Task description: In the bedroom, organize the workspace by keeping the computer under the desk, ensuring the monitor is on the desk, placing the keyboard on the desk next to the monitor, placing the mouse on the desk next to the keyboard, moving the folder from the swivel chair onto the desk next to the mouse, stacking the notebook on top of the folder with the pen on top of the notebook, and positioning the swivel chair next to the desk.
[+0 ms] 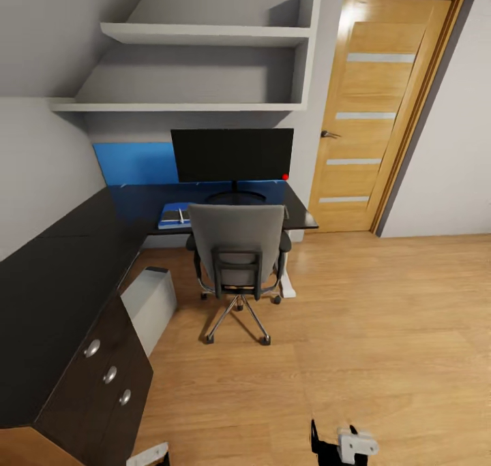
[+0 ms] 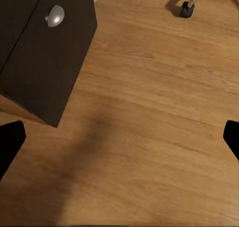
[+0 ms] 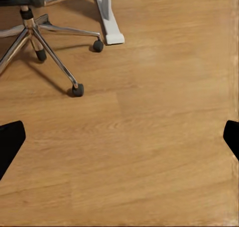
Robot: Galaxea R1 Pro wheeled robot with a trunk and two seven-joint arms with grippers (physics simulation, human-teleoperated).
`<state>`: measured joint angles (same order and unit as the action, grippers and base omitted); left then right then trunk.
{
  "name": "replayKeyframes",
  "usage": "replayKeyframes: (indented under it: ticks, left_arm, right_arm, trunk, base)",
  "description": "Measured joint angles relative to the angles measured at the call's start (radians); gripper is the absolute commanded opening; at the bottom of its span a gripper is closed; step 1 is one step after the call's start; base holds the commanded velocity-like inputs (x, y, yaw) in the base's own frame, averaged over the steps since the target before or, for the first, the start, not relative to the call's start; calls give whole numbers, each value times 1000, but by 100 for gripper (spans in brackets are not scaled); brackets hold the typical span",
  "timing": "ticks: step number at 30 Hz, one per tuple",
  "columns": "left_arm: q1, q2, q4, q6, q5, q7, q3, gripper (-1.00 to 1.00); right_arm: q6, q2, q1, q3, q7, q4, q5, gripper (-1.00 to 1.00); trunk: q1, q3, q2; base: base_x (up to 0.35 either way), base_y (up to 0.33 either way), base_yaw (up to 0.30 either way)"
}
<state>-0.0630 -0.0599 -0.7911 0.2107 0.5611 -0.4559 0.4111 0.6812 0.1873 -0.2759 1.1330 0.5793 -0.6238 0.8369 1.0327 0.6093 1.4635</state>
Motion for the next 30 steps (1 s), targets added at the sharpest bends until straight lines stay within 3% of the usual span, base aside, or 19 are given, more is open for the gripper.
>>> replayKeyframes:
  ticks: [4, 5, 10, 11, 13, 15, 16, 23, 30]
  left_arm:
    - [14, 1, 50, 56, -1, 1, 3, 100]
    - [17, 2, 79, 77, 0, 1, 10, 100]
    - [21, 3, 155, 140, 1, 2, 30, 100]
    - [21, 3, 184, 170, 2, 3, 36, 100]
    - [22, 4, 215, 201, 3, 3, 41, 100]
    - [22, 6, 272, 241, 5, 2, 46, 100]
    - [23, 8, 343, 261, 8, -1, 47, 100]
    - [22, 10, 400, 270, 6, -3, 50, 100]
    - [22, 16, 465, 286, 4, 2, 50, 100]
  right_arm:
    - [72, -45, 15, 13, -3, 121, 1, 100]
    - [103, -71, 22, 15, -4, 180, 2, 100]
    - [174, -138, 34, 18, -6, 330, 5, 100]
    - [200, -161, 36, 19, -6, 378, 7, 100]
    - [220, -180, 38, 19, -6, 419, 8, 100]
    - [240, -204, 43, 19, -7, 465, 11, 100]
    - [249, -214, 57, 17, -7, 488, 14, 100]
    - [227, -219, 78, 16, -20, 531, 13, 100]
    - [220, -215, 156, 14, -72, 561, 14, 100]
  trunk:
    - [-15, -13, -28]
    - [-19, -16, -35]
    - [-38, -31, -70]
    - [-42, -35, -77]
    - [-50, -41, -91]
    - [-58, -47, -105]
    - [-61, -50, -112]
    - [-88, -72, -161]
    - [-115, -94, -210]
  base:
    - [-4, 0, 0]
    - [-2, 0, 0]
    - [-1, 0, 0]
    - [0, 0, 0]
    - [0, 0, 0]
    - [0, 0, 0]
    - [0, 0, 0]
    - [0, 0, 0]
    - [0, 0, 0]
